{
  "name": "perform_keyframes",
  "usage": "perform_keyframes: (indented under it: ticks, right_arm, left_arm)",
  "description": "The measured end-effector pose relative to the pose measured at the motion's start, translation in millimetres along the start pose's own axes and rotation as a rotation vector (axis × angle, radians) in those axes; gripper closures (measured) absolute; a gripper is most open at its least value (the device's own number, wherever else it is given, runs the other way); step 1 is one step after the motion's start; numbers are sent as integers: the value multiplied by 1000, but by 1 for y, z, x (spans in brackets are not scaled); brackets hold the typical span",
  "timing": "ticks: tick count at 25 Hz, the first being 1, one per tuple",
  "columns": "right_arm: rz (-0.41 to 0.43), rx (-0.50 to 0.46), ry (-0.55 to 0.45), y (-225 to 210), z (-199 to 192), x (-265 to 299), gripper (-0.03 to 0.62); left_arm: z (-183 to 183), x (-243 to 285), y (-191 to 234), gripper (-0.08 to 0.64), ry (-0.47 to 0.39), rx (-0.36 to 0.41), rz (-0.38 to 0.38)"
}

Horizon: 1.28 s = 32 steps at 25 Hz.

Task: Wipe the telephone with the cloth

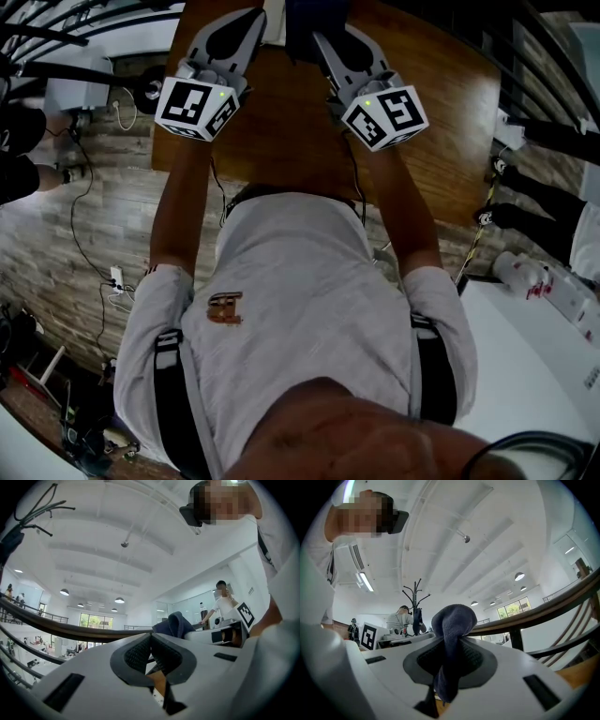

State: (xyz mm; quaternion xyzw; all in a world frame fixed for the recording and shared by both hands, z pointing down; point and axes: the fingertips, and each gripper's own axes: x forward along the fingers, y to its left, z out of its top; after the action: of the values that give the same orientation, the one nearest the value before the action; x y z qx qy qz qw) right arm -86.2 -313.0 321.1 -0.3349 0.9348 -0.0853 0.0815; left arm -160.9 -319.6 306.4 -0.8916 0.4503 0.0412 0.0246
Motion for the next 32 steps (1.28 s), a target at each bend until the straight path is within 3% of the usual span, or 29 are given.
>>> perform_keyframes:
  ticks: [32]
  right_arm:
    - [58,-104,-19,33,0,-23,514]
  left_arm:
    - [8,-27,-29,541,-17,11,20]
